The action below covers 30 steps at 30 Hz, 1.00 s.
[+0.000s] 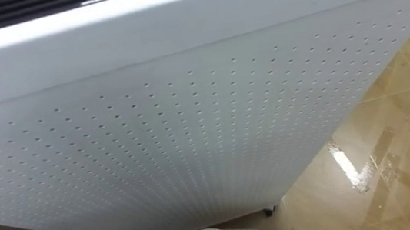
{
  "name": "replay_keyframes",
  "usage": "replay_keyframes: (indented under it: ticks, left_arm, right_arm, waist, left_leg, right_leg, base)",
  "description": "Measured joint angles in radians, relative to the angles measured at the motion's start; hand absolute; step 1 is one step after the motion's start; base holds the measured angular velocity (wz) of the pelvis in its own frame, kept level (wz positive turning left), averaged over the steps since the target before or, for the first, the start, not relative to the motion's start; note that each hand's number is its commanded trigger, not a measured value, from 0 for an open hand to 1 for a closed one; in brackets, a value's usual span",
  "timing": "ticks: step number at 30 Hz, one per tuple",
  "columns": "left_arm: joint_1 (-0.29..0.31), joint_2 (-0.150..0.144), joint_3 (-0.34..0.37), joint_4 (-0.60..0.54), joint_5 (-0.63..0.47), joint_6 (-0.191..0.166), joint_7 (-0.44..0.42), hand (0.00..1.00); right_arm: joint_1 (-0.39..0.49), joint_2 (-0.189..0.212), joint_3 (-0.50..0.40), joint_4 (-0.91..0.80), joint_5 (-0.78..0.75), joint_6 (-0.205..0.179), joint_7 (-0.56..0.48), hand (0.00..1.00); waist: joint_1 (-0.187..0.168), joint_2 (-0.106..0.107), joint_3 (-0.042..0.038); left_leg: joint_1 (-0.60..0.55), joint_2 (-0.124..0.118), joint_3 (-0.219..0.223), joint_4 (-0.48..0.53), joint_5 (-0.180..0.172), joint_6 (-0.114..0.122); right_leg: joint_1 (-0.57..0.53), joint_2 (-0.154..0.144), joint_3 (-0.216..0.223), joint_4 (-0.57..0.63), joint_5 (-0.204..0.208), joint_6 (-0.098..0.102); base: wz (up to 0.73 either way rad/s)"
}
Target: Pick garbage
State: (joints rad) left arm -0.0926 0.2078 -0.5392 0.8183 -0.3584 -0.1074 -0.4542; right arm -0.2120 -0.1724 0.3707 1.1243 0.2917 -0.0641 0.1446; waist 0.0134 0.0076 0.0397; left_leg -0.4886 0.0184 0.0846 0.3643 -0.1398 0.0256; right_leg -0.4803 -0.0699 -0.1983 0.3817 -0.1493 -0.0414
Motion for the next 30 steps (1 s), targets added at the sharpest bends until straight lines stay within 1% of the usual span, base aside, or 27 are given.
replay_keyframes:
  ticks: [3, 5, 7, 8, 9, 11, 12, 14, 15, 16, 17, 18, 19, 20, 22, 23, 25, 26, 28, 30]
  left_arm:
    - [0.003, 0.003, 0.028, 0.032, 0.028, 0.009, -0.001, 0.0]
    - [0.006, 0.009, 0.037, 0.049, 0.05, 0.013, 0.003, 0.0]
    - [0.026, 0.011, 0.049, 0.073, 0.048, 0.013, 0.007, 0.0]
    - [0.038, 0.012, 0.058, 0.094, 0.047, 0.013, 0.011, 0.0]
    - [0.045, 0.012, 0.065, 0.1, 0.046, 0.013, 0.012, 0.0]
    - [0.093, 0.022, 0.072, 0.108, 0.046, 0.013, 0.014, 0.0]
    - [0.102, 0.022, 0.081, 0.11, 0.047, 0.007, 0.015, 0.0]
    - [0.137, 0.022, 0.132, 0.13, 0.044, 0.003, 0.019, 0.0]
    - [0.149, 0.022, 0.162, 0.14, 0.038, 0.002, 0.026, 0.0]
    - [0.159, 0.022, 0.178, 0.148, 0.036, 0.001, 0.028, 0.0]
    - [0.18, 0.023, 0.211, 0.155, 0.034, 0.0, 0.033, 0.0]
    - [0.189, 0.024, 0.224, 0.156, 0.033, -0.001, 0.034, 0.0]
    - [0.214, 0.026, 0.247, 0.166, 0.012, -0.002, 0.037, 0.0]
    - [0.231, 0.025, 0.272, 0.171, -0.009, -0.002, 0.041, 0.0]
    - [0.25, 0.021, 0.297, 0.189, -0.047, -0.003, 0.056, 0.0]
    - [0.261, 0.01, 0.319, 0.224, -0.051, -0.003, 0.064, 0.0]
    - [0.272, 0.004, 0.344, 0.27, -0.075, -0.003, 0.079, 0.0]
    - [0.278, 0.002, 0.365, 0.282, -0.09, -0.003, 0.081, 0.0]
    - [0.287, -0.001, 0.388, 0.289, -0.108, -0.003, 0.088, 0.0]
    - [0.283, -0.003, 0.421, 0.324, -0.109, 0.0, 0.095, 0.0]
  right_arm:
    - [0.016, -0.001, 0.0, 0.016, 0.001, 0.0, 0.0, 1.0]
    - [0.038, -0.012, 0.0, 0.019, 0.022, 0.0, 0.001, 1.0]
    - [0.053, -0.017, -0.005, 0.035, 0.027, -0.005, 0.006, 1.0]
    - [0.061, -0.018, -0.023, 0.051, 0.037, -0.006, 0.014, 1.0]
    - [0.07, -0.02, -0.033, 0.056, 0.046, -0.008, 0.017, 1.0]
    - [0.108, -0.025, -0.051, 0.083, 0.083, -0.012, 0.023, 1.0]
    - [0.115, -0.025, -0.063, 0.085, 0.086, -0.012, 0.024, 1.0]
    - [0.142, -0.026, -0.113, 0.093, 0.101, -0.013, 0.027, 1.0]
    - [0.156, -0.029, -0.138, 0.093, 0.107, -0.014, 0.029, 1.0]
    - [0.163, -0.029, -0.152, 0.094, 0.11, -0.014, 0.029, 1.0]
    - [0.183, -0.03, -0.174, 0.094, 0.117, -0.014, 0.029, 1.0]
    - [0.193, -0.031, -0.182, 0.094, 0.123, -0.015, 0.028, 1.0]
    - [0.216, -0.032, -0.206, 0.091, 0.133, -0.015, 0.025, 1.0]
    - [0.241, -0.031, -0.233, 0.079, 0.137, -0.014, 0.017, 1.0]
    - [0.275, -0.032, -0.268, 0.075, 0.139, -0.012, 0.008, 1.0]
    - [0.285, -0.032, -0.287, 0.076, 0.153, -0.01, -0.005, 1.0]
    - [0.313, -0.031, -0.305, 0.077, 0.175, -0.009, -0.02, 1.0]
    - [0.319, -0.03, -0.326, 0.077, 0.176, -0.008, -0.025, 1.0]
    - [0.334, -0.029, -0.353, 0.078, 0.175, -0.008, -0.032, 1.0]
    - [0.337, -0.028, -0.364, 0.078, 0.172, 0.0, -0.036, 1.0]
  waist:
    - [0.002, 0.001, -0.0006]
    - [0.014, 0.002, -0.0009]
    - [0.013, 0.005, -0.0028]
    - [0.011, 0.006, -0.0047]
    - [0.008, 0.008, -0.0083]
    - [0.002, 0.01, -0.0218]
    - [-0.001, 0.01, -0.0219]
    - [-0.013, 0.005, -0.025]
    - [-0.018, 0.001, -0.0257]
    - [-0.022, -0.001, -0.0256]
    - [-0.032, -0.007, -0.0279]
    - [-0.034, -0.014, -0.0287]
    - [-0.035, -0.019, -0.0344]
    - [-0.037, -0.024, -0.0366]
    - [-0.037, -0.032, -0.0396]
    - [-0.033, -0.033, -0.0375]
    - [-0.036, -0.037, -0.0374]
    - [-0.037, -0.045, -0.034]
    - [-0.035, -0.045, -0.0339]
    - [-0.036, -0.046, -0.0337]
  left_leg:
    - [0.027, 0.0, 0.003, -0.005, 0.0, 0.0]
    - [0.066, 0.0, 0.008, -0.025, 0.0, 0.0]
    - [0.106, -0.001, 0.007, -0.045, 0.0, -0.001]
    - [0.136, -0.002, 0.008, -0.064, 0.001, -0.002]
    - [0.148, -0.001, 0.008, -0.07, 0.001, -0.002]
    - [0.204, -0.004, 0.01, -0.096, 0.003, -0.005]
    - [0.218, -0.006, 0.01, -0.104, 0.003, -0.006]
    - [0.272, -0.011, 0.012, -0.128, 0.003, -0.006]
    - [0.294, -0.01, 0.013, -0.133, 0.003, -0.007]
    - [0.308, -0.01, 0.013, -0.137, 0.003, -0.007]
    - [0.336, -0.011, 0.013, -0.148, 0.002, -0.009]
    - [0.348, -0.011, 0.013, -0.152, 0.001, -0.009]
    - [0.372, -0.011, 0.013, -0.164, -0.001, -0.011]
    - [0.395, -0.011, 0.013, -0.17, -0.005, -0.013]
    - [0.423, -0.012, 0.013, -0.179, -0.01, -0.013]
    - [0.45, -0.012, 0.013, -0.19, -0.011, -0.013]
    - [0.481, -0.014, 0.013, -0.204, -0.015, -0.014]
    - [0.492, -0.014, 0.012, -0.205, -0.019, -0.014]
    - [0.504, -0.014, 0.012, -0.21, -0.02, -0.014]
    - [0.512, -0.013, 0.013, -0.211, -0.021, -0.015]
  right_leg:
    - [0.027, 0.001, -0.001, -0.007, 0.0, 0.0]
    - [0.06, 0.002, 0.001, -0.023, -0.001, 0.001]
    - [0.099, 0.003, -0.002, -0.037, -0.002, 0.003]
    - [0.127, 0.003, -0.002, -0.046, -0.003, 0.005]
    - [0.14, 0.004, -0.004, -0.053, -0.003, 0.005]
    - [0.19, 0.006, -0.005, -0.075, -0.005, 0.008]
    - [0.204, 0.006, -0.005, -0.08, -0.006, 0.009]
    - [0.254, 0.009, -0.003, -0.101, -0.008, 0.011]
    - [0.28, 0.012, -0.003, -0.112, -0.008, 0.012]
    - [0.294, 0.013, -0.004, -0.117, -0.009, 0.012]
    - [0.325, 0.015, -0.006, -0.131, -0.009, 0.014]
    - [0.337, 0.015, -0.006, -0.137, -0.01, 0.015]
    - [0.36, 0.018, -0.007, -0.152, -0.012, 0.017]
    - [0.381, 0.02, -0.006, -0.164, -0.012, 0.018]
    - [0.409, 0.022, -0.001, -0.169, -0.017, 0.021]
    - [0.433, 0.023, 0.001, -0.179, -0.017, 0.022]
    - [0.457, 0.023, -0.002, -0.182, -0.024, 0.026]
    - [0.467, 0.024, -0.003, -0.184, -0.027, 0.027]
    - [0.479, 0.024, 0.0, -0.188, -0.028, 0.027]
    - [0.488, 0.025, 0.004, -0.192, -0.028, 0.027]
  base:
    - [0.0]
    - [-0.02]
    - [0.02]
    - [0.05]
    - [0.05]
    - [0.0]
    - [0.0]
    - [-0.02]
    - [0.0]
    - [0.0]
    - [0.03]
    - [0.0]
    - [0.0]
    - [-0.03]
    - [0.0]
    - [-0.04]
    - [-0.02]
    - [0.0]
    - [0.0]
    - [-0.02]
